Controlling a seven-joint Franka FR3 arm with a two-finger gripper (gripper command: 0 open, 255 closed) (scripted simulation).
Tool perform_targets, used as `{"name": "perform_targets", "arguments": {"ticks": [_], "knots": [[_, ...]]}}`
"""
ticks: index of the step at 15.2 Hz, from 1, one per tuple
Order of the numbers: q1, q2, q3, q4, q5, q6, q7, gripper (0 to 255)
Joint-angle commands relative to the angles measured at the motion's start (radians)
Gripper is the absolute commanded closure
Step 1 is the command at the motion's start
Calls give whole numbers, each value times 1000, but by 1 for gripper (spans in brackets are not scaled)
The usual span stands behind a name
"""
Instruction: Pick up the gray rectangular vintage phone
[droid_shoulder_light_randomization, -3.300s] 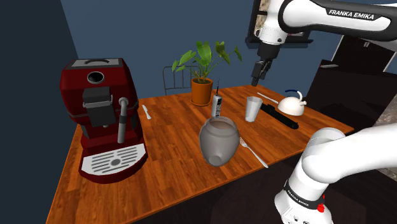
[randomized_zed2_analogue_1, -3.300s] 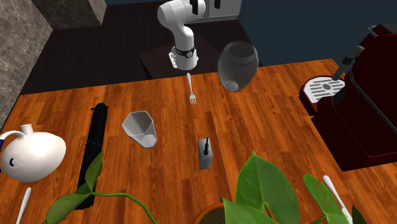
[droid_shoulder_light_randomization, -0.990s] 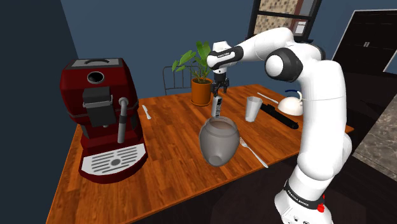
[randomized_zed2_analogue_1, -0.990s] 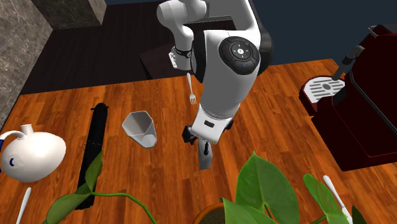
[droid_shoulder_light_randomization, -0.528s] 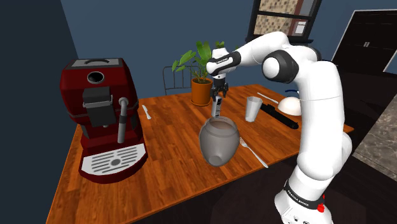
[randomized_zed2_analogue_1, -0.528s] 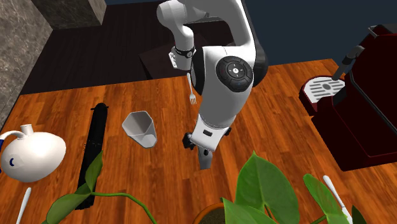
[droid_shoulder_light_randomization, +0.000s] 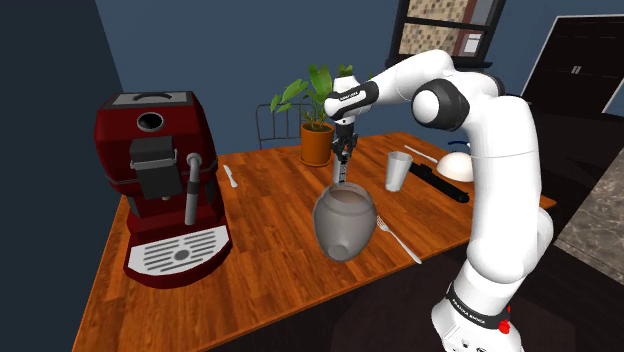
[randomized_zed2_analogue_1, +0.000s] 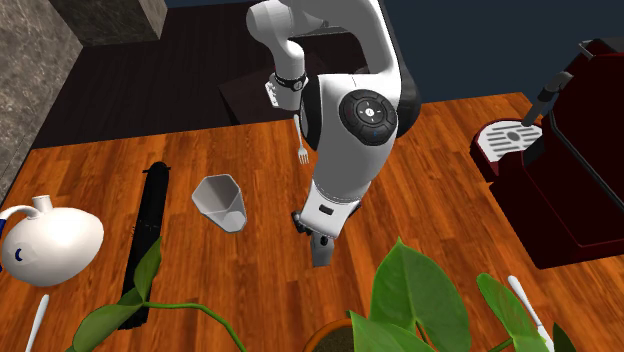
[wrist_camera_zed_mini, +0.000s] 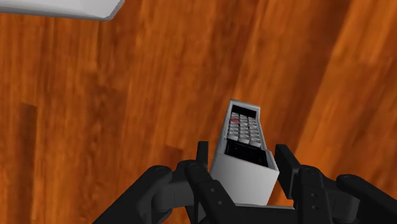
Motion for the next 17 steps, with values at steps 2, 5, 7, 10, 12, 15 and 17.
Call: {"name": "perform_targets", "arguments": {"ticks": [2, 5, 7, 10, 12, 15, 17], "knots": [[0, 3, 0, -1, 0, 1, 0, 255], [0, -6, -1, 15, -1, -24, -2, 255], [0, -13, -2, 32, -2, -47, -3, 255], [1, -22, -3, 58, -3, -83, -6, 255], [0, -28, -3, 77, -4, -107, -8, 255], [0, -34, -4, 108, -4, -144, -11, 255], [0, -37, -5, 131, -5, -170, -13, 255]]}}
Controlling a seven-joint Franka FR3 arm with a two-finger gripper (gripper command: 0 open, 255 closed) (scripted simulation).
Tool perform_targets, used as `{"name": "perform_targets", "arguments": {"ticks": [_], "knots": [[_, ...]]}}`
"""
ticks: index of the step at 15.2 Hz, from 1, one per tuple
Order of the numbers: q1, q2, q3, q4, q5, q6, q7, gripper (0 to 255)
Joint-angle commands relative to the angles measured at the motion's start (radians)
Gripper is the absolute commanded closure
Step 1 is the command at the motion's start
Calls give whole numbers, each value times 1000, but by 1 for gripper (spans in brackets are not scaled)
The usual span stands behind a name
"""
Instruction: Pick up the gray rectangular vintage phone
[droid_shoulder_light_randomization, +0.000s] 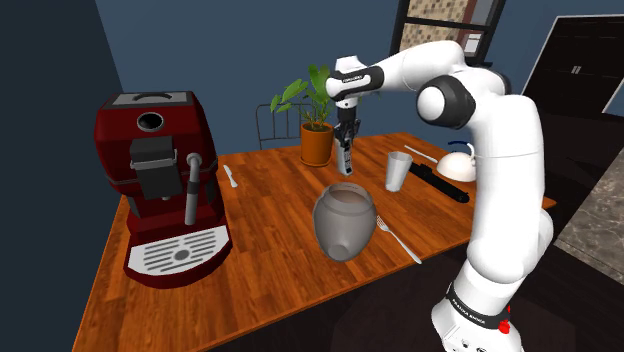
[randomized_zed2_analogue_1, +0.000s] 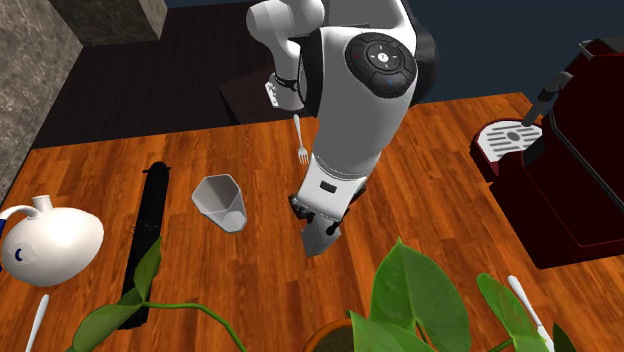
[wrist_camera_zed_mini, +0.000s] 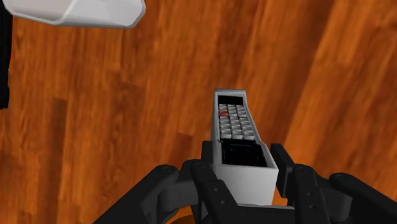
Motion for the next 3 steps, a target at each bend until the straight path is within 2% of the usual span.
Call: {"name": "perform_targets", "arguments": {"ticks": [1, 3], "knots": [[0, -1, 0, 26, 0, -27, -1, 255], [0, -1, 0, 28, 0, -29, -2, 255]]}}
